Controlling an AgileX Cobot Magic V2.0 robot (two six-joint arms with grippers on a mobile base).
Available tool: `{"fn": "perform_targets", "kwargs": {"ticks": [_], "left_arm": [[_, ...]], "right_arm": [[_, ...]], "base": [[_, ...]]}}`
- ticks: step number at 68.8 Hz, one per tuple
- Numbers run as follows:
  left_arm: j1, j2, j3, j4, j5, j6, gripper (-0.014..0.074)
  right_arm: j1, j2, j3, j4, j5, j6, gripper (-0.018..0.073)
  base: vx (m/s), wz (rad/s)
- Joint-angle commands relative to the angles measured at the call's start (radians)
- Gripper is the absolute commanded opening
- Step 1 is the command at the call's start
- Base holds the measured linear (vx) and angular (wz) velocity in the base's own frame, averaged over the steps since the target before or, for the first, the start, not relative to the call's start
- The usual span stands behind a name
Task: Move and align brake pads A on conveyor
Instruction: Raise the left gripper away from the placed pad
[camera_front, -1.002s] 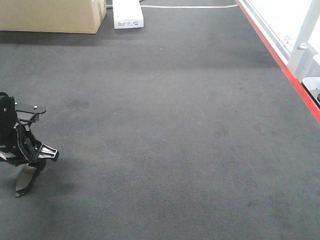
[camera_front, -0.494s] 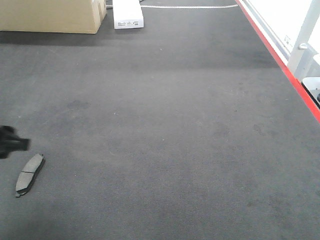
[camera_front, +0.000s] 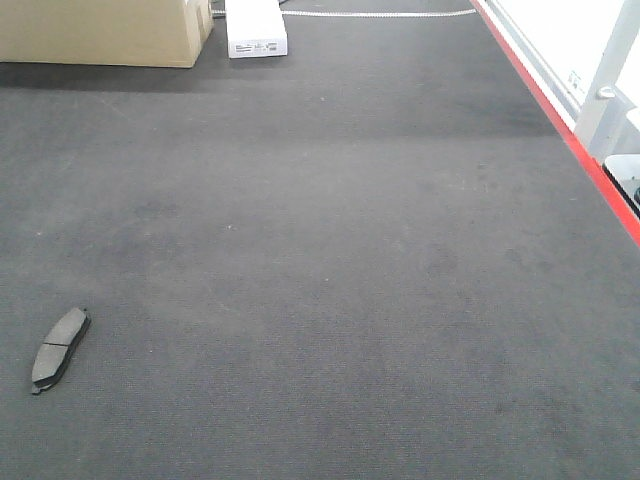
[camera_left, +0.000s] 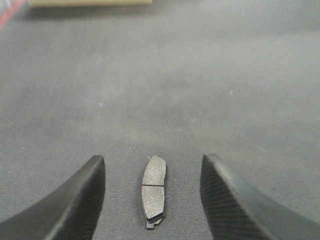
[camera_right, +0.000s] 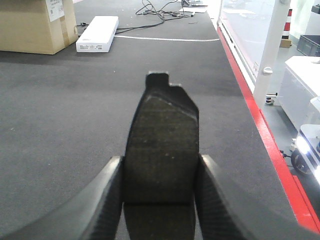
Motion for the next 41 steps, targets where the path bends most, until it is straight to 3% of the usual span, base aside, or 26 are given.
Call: {"fn": "perform_targets", "kwargs": {"ticks": [1, 15, 41], "left_arm": [[-0.003, -0.079, 0.020, -0.004, -0.081, -0.004, 0.0394], [-0.003, -0.176, 0.062, 0.001, -0.104, -0.005, 0.0394], [-0.003, -0.178, 0.062, 0.001, -0.104, -0.005, 0.0394]], "right_arm": [[-0.001, 0.009, -0.028, -0.006, -0.097, -0.011, -0.0006], [-0.001, 0.009, -0.028, -0.006, -0.097, -0.011, -0.0006], [-0.001, 0.009, -0.028, -0.006, -0.097, -0.011, -0.0006]], "base": [[0.00, 0.00], [0.00, 0.00], [0.00, 0.00]]}}
